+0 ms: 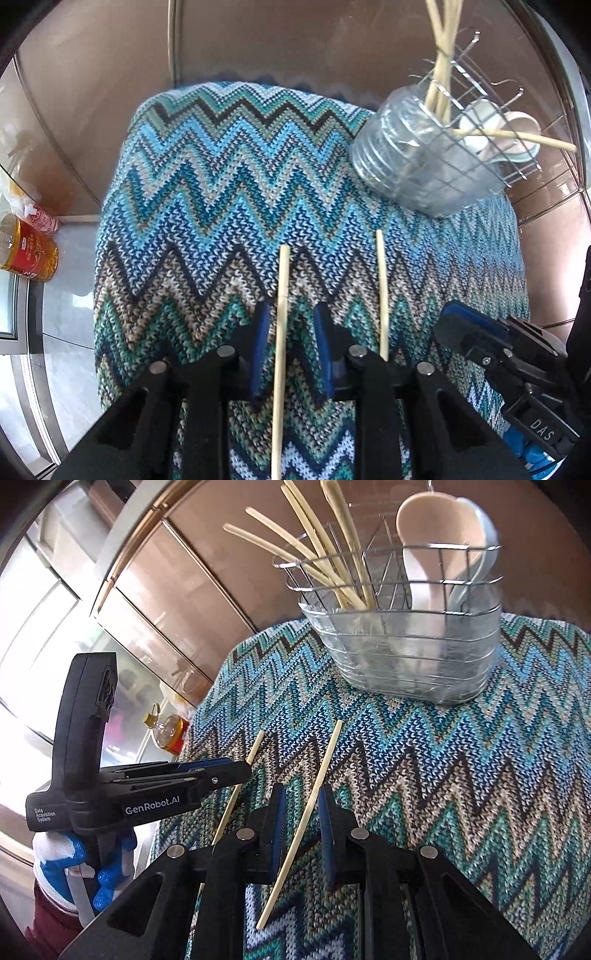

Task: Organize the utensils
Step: 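Lower the left tool onto a chopstick while the right tool lowers onto the other, then close the left tool on a chopstick while the right tool grips the other chopstick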

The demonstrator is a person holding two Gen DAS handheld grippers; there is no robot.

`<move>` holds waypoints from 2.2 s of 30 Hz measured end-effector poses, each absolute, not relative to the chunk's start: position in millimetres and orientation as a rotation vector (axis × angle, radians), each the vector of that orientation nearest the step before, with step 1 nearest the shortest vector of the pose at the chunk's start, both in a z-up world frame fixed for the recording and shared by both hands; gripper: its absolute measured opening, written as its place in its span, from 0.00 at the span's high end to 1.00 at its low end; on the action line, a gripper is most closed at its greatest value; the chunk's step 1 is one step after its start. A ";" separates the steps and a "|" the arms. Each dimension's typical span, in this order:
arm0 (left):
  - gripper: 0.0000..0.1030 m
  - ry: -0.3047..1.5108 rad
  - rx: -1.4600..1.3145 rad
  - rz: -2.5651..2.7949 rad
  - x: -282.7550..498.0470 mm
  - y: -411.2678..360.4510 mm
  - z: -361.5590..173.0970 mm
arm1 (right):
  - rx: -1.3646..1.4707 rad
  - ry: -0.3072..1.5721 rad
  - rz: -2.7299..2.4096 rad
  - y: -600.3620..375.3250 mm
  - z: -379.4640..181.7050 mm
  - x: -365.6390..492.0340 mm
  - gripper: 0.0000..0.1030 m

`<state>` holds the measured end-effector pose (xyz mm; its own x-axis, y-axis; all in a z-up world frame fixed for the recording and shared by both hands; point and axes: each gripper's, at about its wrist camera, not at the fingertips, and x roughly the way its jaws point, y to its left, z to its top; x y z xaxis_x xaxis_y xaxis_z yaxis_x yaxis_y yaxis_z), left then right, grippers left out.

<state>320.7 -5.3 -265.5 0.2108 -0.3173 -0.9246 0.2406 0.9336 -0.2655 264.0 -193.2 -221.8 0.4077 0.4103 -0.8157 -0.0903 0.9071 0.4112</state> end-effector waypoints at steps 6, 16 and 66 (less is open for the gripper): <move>0.81 1.322 -0.069 -0.392 327.0 -4.5 -277.4 | 0.290 1.152 0.310 -178.0 -238.7 277.2 0.82; 0.86 1.324 -0.062 -0.412 329.5 -1.1 -281.4 | 0.191 1.205 0.261 -142.8 -258.3 306.9 0.84; 0.95 1.195 -0.024 -0.324 286.4 -5.2 -233.6 | 0.229 1.040 0.377 -191.7 -186.5 221.0 0.95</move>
